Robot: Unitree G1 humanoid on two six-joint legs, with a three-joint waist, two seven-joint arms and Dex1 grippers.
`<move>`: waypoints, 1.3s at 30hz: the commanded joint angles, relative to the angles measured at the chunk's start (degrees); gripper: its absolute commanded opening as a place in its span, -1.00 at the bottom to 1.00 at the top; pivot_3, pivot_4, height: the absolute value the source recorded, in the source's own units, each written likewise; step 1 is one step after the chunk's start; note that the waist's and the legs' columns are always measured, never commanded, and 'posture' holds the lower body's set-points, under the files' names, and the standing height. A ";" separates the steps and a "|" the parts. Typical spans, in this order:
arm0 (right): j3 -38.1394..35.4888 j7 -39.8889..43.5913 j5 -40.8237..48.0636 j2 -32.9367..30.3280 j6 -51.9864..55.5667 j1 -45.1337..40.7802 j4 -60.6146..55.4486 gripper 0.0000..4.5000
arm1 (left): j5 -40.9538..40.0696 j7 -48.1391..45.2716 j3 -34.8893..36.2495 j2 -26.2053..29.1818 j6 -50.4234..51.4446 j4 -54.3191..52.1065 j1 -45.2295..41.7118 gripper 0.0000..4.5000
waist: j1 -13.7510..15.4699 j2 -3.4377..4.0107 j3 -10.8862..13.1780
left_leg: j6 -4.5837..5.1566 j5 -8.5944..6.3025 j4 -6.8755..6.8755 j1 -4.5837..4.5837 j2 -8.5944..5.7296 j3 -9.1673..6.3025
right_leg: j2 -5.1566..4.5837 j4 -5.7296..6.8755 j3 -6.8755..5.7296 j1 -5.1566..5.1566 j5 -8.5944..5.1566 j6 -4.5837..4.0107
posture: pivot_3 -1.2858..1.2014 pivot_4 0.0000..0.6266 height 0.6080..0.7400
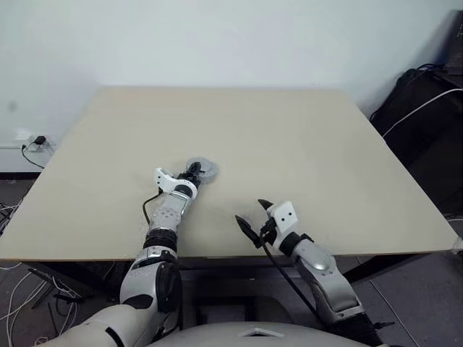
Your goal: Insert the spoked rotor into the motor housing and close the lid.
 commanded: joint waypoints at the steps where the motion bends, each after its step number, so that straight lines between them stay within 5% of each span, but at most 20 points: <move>1: -1.32 -0.37 -0.40 0.26 -1.33 -0.19 -0.95 1.00 | 3.26 1.05 0.59 0.16 -2.50 1.45 -3.61 -0.05 | 0.06 -0.01 -0.01 | 0.00 0.00 0.00 0.00 0.00 0.00 | 0.00 0.00 0.00 0.00 0.00 0.00 | 0.03 -1.00 1.00; 7: -1.33 -0.05 -0.59 0.52 -0.55 -0.19 -0.67 1.00 | 5.86 3.04 1.53 0.23 -0.85 1.21 -2.40 -0.05 | -0.03 -0.03 -0.07 | -0.06 0.04 0.01 0.18 0.02 0.01 | 0.00 0.07 0.01 0.15 0.01 -0.01 | 0.03 -1.00 1.00; 8: -1.26 -0.01 -0.66 0.53 -0.49 -0.19 -0.68 1.00 | 6.09 3.31 1.51 0.26 -0.17 0.58 -1.89 0.27 | -0.07 -0.01 -0.08 | -0.06 0.04 0.02 0.21 0.03 0.02 | 0.00 0.08 0.02 0.15 0.02 -0.01 | 0.03 -1.00 1.00; 14: -0.92 0.22 -0.65 0.88 0.75 -0.64 -0.47 1.00 | 8.36 6.82 -0.24 1.57 8.04 -8.59 5.74 0.98 | -0.92 0.06 -0.53 | -0.03 0.02 -0.03 0.33 0.06 -0.06 | 0.02 0.14 0.19 0.15 0.04 -0.01 | 0.03 -1.00 1.00; 26: -1.08 0.32 -0.08 1.72 3.11 -0.38 -0.43 1.00 | 8.18 11.44 -6.63 2.59 28.71 -45.17 31.91 0.98 | -2.11 0.23 -1.28 | 0.21 -0.24 -0.30 1.32 0.15 0.16 | 0.08 0.21 0.52 0.86 -0.23 -0.38 | 0.03 -1.00 1.00; 32: -3.50 -2.57 0.55 4.40 1.50 0.88 -0.70 1.00 | 22.93 4.51 -19.96 5.32 14.23 -59.19 43.42 0.98 | -1.79 0.31 -1.34 | 0.16 -0.25 -0.30 1.35 0.15 0.19 | 0.08 0.32 0.55 0.81 -0.29 -0.48 | 0.03 -1.00 1.00; 39: -5.71 -6.56 -1.60 5.81 -1.09 2.28 -0.87 1.00 | 42.59 8.43 -28.91 5.54 -5.38 -59.84 51.66 0.98 | -0.50 0.39 -1.21 | 0.16 -0.25 -0.30 1.19 0.18 0.21 | 0.06 0.32 0.54 0.60 -0.32 -0.43 | 0.03 -1.00 1.00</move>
